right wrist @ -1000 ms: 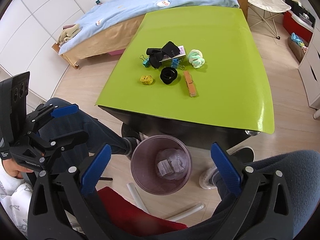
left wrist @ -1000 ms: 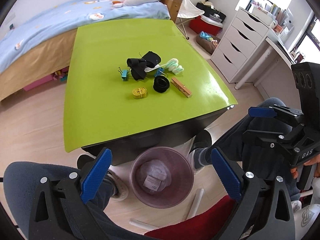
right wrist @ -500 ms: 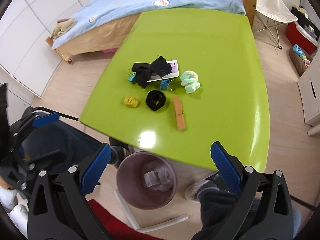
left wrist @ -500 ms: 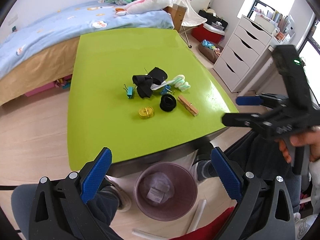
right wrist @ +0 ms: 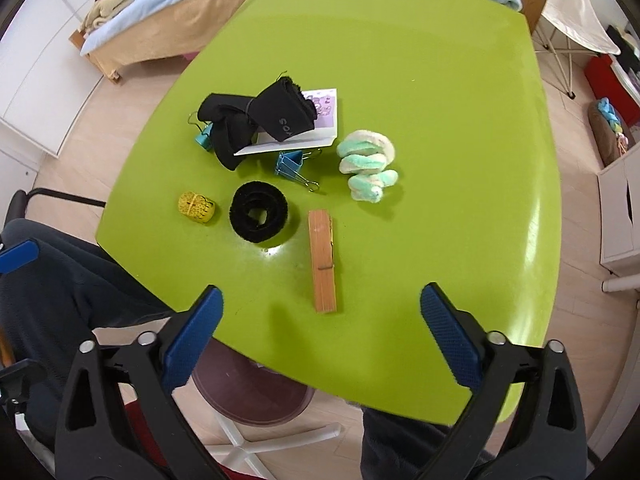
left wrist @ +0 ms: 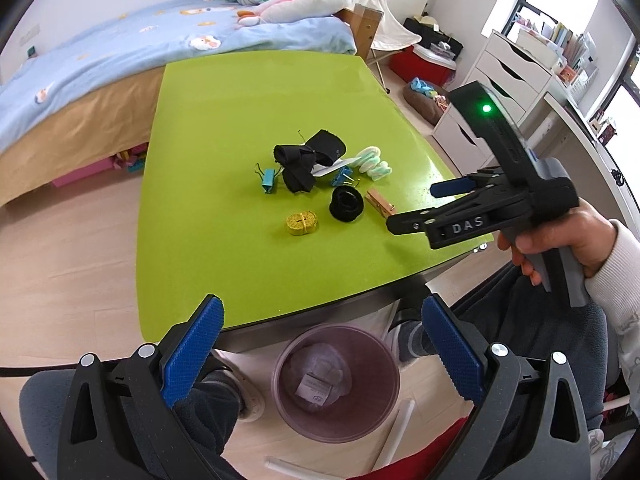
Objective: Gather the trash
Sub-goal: 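Reach the right gripper to the wooden clothespin and grasp it, then grasp the yellow coiled string with the left gripper while the right gripper holds the clothespin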
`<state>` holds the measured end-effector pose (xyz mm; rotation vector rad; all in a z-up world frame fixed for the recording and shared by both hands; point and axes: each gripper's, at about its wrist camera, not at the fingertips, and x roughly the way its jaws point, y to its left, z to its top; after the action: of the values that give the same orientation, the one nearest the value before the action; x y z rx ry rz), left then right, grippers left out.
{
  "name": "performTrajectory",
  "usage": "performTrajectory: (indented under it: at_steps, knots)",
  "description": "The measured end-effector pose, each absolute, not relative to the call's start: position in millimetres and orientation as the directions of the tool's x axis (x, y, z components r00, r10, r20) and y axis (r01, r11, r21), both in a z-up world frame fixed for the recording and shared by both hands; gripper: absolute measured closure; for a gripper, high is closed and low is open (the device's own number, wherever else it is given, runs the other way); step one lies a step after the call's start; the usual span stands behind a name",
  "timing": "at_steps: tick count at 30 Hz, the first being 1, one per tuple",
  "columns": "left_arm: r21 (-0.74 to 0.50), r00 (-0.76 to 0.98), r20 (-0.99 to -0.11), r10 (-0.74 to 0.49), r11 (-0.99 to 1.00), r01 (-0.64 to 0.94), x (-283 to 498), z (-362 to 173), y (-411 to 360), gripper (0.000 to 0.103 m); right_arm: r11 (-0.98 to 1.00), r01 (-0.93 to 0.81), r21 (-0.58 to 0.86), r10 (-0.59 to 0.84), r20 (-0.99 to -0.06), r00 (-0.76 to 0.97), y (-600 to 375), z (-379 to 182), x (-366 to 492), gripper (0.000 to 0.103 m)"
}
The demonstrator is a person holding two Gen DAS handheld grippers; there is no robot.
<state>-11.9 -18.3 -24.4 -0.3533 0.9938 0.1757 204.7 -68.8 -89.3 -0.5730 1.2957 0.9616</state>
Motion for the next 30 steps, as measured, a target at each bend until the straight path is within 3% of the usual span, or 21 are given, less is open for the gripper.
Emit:
performTrajectory:
  at_steps: [4,9,10,14,30]
  knots:
    - [-0.212,0.534,-0.845,-0.016,0.927,-0.309,-12.3,-26.3,-17.3,0.008,0.499,-0.854,0.144,0.246,-0.969,-0.020,-61.8,-97.2,205.1,0.034]
    - [-0.215,0.531,-0.847,-0.016,0.925,-0.314,-12.6,-28.8,-15.3,0.008,0.487,-0.863,0.135,0.233,-0.972,-0.021,-55.7,-102.0,204.7,0.070]
    - [-0.215,0.530,-0.848,-0.016,0.924,-0.315,-12.9,-29.4,-15.3,0.008,0.485,-0.865,0.130,0.229,-0.973,-0.018,-55.0,-103.0,205.3,0.070]
    - [-0.215,0.529,-0.848,-0.015,0.924,-0.318,-12.2,-30.3,-14.0,0.008,0.480,-0.870,0.111,0.225,-0.974,0.000,-54.2,-101.5,205.9,0.090]
    - [-0.204,0.519,-0.855,-0.006,0.923,-0.326,10.4,-34.2,-2.6,0.008,0.542,-0.811,0.220,0.344,-0.939,-0.024,-92.4,-76.2,201.4,0.090]
